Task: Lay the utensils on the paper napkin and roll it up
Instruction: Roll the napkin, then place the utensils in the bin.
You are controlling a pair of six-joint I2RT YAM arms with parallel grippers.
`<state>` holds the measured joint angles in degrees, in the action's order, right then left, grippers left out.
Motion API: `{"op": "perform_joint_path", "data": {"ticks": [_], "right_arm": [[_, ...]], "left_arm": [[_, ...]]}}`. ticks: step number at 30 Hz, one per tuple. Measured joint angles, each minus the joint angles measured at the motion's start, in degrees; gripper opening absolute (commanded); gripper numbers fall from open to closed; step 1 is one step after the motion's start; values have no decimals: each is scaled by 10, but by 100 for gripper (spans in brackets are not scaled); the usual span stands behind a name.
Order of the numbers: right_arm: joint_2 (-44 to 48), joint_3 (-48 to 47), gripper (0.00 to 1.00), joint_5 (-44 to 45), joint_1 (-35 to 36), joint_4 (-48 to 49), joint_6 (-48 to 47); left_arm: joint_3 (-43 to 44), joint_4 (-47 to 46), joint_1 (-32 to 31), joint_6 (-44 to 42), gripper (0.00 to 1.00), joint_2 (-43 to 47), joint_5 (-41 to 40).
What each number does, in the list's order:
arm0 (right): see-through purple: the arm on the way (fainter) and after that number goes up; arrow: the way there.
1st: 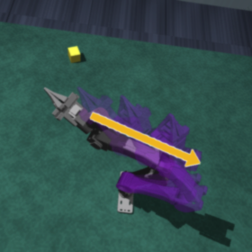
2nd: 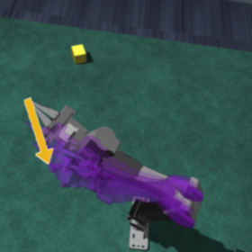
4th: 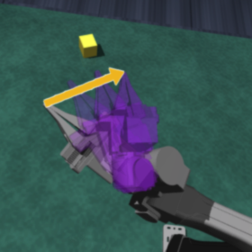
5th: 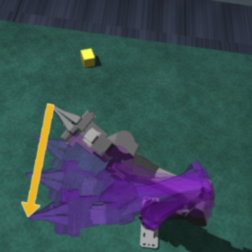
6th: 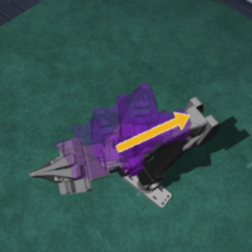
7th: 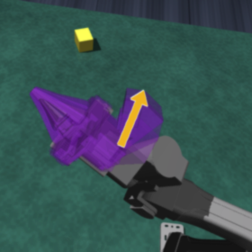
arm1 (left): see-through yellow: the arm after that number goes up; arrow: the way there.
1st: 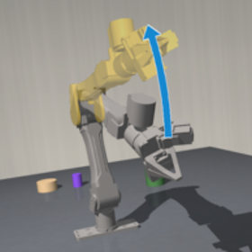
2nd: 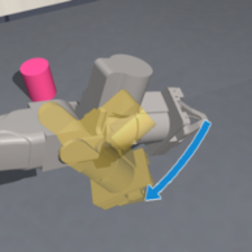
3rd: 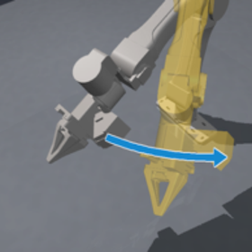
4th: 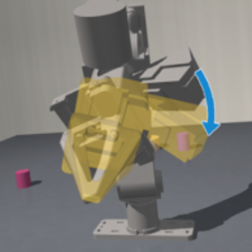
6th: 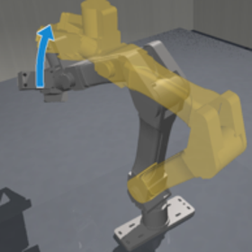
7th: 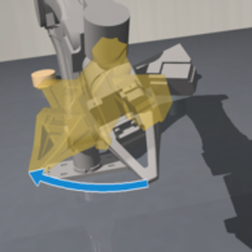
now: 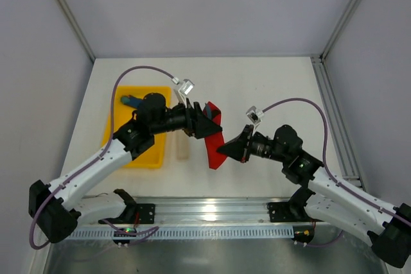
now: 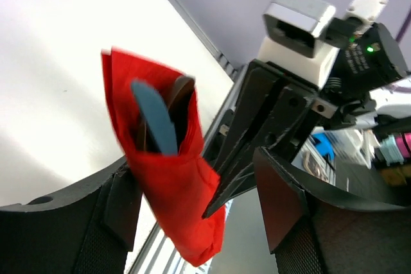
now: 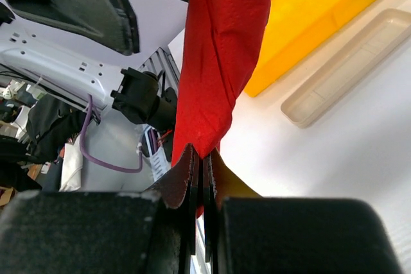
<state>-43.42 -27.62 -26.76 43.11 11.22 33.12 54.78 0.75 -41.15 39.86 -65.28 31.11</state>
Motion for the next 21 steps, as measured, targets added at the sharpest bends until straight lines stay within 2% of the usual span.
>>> {"op": "perform_joint_path", "data": {"ticks": [5,9,12,16,21], "right_arm": [[-48,-54,4,-15,0,12,0],[-121,-109,4,-20,7,18,-4],[-212,-174,4,-21,20,22,-9],[-353,-271,4,-23,42,37,-12],[-566,-469,4,-37,77,19,-31]], "left_arm": [[7,89,13,-9,81,61,-102],[35,191,18,-13,81,118,-244],[67,259,19,-13,81,166,-356],[95,331,19,-8,79,211,-461],[100,417,19,15,79,215,-550]]}}
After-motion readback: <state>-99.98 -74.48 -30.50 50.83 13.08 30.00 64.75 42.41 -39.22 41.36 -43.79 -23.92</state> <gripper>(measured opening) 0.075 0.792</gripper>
